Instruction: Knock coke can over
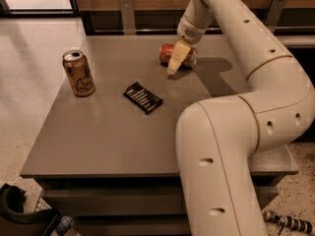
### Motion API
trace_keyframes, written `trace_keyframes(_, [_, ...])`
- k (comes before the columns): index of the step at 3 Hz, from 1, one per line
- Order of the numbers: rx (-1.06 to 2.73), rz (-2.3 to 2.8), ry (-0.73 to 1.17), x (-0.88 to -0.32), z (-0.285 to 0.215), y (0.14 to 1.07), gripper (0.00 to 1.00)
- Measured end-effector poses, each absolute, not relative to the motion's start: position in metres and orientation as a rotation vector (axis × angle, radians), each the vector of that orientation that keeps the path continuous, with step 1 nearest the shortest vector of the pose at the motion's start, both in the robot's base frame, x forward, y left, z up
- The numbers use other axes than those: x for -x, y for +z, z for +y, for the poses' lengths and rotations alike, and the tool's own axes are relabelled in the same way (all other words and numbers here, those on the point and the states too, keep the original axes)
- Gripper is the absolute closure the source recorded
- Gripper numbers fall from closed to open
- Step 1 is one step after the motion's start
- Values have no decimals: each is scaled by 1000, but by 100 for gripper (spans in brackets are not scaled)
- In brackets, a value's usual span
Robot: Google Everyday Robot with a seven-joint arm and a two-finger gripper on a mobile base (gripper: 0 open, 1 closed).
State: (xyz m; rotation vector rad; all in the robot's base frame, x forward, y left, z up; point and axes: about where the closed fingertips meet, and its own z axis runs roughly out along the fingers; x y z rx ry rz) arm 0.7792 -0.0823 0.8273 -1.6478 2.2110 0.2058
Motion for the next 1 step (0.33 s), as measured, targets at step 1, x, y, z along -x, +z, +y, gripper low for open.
trace_keyframes(1, [1648,2211,206,-779,-82,827,0])
